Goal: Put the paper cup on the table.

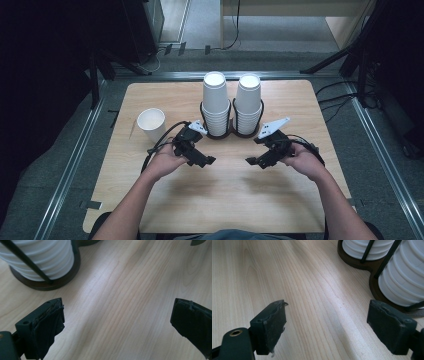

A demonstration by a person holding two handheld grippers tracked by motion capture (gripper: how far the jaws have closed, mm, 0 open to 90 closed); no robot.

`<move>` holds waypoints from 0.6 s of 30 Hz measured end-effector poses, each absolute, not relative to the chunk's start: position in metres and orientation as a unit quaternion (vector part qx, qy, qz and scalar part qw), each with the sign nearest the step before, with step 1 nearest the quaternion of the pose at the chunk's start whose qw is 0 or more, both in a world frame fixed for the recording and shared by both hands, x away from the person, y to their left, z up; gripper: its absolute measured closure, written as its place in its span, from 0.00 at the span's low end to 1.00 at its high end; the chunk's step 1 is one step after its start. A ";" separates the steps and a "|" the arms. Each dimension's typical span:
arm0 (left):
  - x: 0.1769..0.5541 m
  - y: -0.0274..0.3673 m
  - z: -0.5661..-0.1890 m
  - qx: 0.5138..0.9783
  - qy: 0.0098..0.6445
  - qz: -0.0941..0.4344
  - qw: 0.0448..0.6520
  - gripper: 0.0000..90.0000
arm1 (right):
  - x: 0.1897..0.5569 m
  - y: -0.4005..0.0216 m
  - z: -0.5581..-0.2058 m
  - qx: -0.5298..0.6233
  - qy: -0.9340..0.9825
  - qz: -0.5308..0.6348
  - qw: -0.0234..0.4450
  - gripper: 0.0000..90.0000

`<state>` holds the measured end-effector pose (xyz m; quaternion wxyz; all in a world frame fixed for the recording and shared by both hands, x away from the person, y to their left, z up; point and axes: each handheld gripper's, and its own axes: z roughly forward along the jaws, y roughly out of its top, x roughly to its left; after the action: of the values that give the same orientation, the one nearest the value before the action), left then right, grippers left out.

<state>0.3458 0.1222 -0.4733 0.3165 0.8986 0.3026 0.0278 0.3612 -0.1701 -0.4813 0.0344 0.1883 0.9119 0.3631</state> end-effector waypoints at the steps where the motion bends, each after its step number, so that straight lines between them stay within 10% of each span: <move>1: 0.345 0.121 -0.475 0.897 0.305 0.033 0.318 0.00 | 0.361 -0.170 -0.481 0.189 0.912 0.363 0.034 0.17; 18: 0.342 0.093 -0.479 0.902 0.272 0.072 0.328 0.00 | 0.355 -0.173 -0.482 0.189 0.912 0.361 0.038 0.17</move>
<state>0.3419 0.0930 -0.4785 0.3283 0.9017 0.2719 0.0724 0.3551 -0.1728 -0.4817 0.0379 0.1886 0.9125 0.3611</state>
